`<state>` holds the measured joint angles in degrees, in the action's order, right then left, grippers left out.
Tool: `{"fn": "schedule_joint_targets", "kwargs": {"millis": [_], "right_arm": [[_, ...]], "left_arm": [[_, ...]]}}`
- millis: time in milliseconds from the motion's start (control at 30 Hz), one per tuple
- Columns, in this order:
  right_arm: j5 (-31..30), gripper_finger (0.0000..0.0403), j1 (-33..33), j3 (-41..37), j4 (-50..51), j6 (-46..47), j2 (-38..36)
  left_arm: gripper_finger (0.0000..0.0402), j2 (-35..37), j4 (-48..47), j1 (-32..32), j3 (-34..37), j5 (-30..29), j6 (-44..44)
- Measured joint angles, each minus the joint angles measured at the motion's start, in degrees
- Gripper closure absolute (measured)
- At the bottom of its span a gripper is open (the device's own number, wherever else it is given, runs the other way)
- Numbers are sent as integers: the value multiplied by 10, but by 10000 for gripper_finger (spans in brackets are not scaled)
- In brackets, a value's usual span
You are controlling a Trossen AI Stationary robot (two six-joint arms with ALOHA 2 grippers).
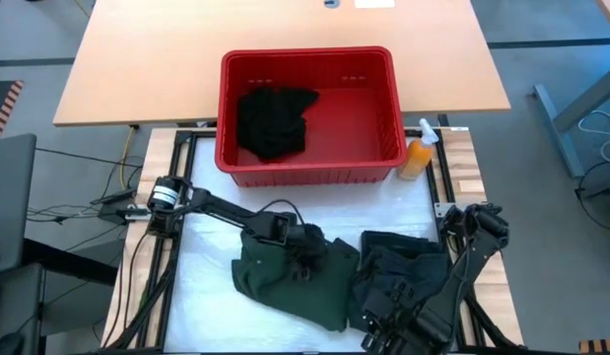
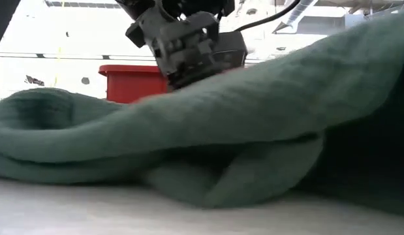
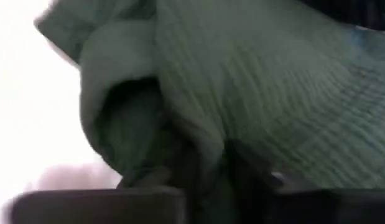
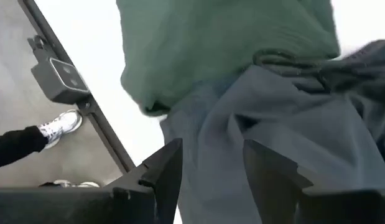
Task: Fold laundry
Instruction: Fold the green shirt
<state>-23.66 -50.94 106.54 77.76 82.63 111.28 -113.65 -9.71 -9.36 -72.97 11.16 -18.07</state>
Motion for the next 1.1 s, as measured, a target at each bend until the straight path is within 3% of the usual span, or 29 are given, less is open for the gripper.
{"fn": "schedule_joint_targets", "kwargs": {"millis": [67,167,433,633,767,900,1000,1100], "right_arm": [[-8,207,6,0,-1,-11,0],[-24,207,8,0,-2,-20,-5],[-167,207,10,0,-11,-7,-38],[-293,207,46,1,-18,32,-42],[-279,207,88,1,-27,13,-42],[-243,207,132,1,-31,8,-42],[-200,207,171,-5,-80,-33,-42],[-148,207,214,-39,-213,-118,-42]], "left_arm": [[382,3,-19,-2,0,19,-11],[396,45,-28,-2,2,21,-21],[401,289,-56,-12,1,-61,27],[401,438,-112,-60,0,-45,46],[401,474,-230,-115,0,-64,1],[401,465,-385,-179,26,-81,-95],[401,460,-390,-223,104,-103,-168],[401,460,-319,-251,206,-102,-240]]}}
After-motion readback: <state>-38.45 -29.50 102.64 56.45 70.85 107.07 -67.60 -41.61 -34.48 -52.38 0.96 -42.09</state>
